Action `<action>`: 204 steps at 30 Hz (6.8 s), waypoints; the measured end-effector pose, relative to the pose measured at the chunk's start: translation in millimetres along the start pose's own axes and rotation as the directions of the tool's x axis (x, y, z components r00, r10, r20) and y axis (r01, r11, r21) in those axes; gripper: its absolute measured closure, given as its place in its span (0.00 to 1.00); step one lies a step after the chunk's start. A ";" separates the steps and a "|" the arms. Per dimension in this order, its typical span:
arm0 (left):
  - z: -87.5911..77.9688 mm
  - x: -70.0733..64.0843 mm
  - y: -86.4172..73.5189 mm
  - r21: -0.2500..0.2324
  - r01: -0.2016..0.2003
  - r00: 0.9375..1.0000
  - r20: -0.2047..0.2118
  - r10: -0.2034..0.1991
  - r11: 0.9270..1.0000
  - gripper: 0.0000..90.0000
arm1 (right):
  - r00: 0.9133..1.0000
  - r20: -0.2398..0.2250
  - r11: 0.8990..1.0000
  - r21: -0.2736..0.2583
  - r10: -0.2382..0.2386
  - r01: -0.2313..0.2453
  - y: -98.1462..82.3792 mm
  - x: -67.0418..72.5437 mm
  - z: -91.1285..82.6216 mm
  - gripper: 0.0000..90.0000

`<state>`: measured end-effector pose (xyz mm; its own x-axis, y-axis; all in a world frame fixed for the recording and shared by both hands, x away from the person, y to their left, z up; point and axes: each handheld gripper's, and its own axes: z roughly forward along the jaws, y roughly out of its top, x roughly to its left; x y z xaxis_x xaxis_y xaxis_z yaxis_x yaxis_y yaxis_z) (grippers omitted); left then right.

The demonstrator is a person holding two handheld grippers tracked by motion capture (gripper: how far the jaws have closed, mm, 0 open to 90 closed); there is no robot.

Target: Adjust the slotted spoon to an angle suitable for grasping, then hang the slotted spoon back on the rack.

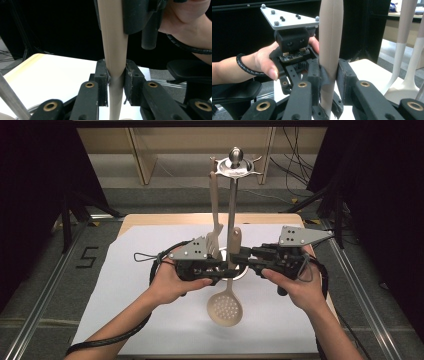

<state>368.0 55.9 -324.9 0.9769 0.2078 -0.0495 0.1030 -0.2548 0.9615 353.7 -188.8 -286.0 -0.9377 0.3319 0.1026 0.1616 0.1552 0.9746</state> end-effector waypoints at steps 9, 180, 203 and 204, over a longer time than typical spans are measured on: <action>3.2 -1.7 4.1 -0.006 0.060 0.995 -0.073 -0.060 0.998 0.84 | 0.999 0.050 0.999 -0.042 -0.007 0.010 0.9 -1.8 -3.5 0.75; -72.8 38.6 -22.4 -0.022 0.122 0.879 -0.462 -0.118 0.992 0.45 | 0.814 0.553 0.984 -0.081 0.179 -0.162 -86.7 -39.6 -90.5 0.61; -154.2 18.6 -177.0 -0.014 0.304 0.665 -0.713 -0.223 0.953 0.42 | 0.801 0.575 0.964 0.075 0.166 -0.254 -143.4 -44.9 -76.6 0.58; -154.1 19.2 -177.2 -0.006 0.294 0.674 -0.708 -0.212 0.956 0.42 | 0.806 0.570 0.966 0.079 0.160 -0.247 -144.3 -45.4 -76.8 0.58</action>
<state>339.6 250.5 -454.6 0.5036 0.8627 -0.0457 0.3844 -0.1764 0.9061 349.3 -297.7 -415.9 -0.5546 0.8227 0.1250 0.4120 0.1409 0.9002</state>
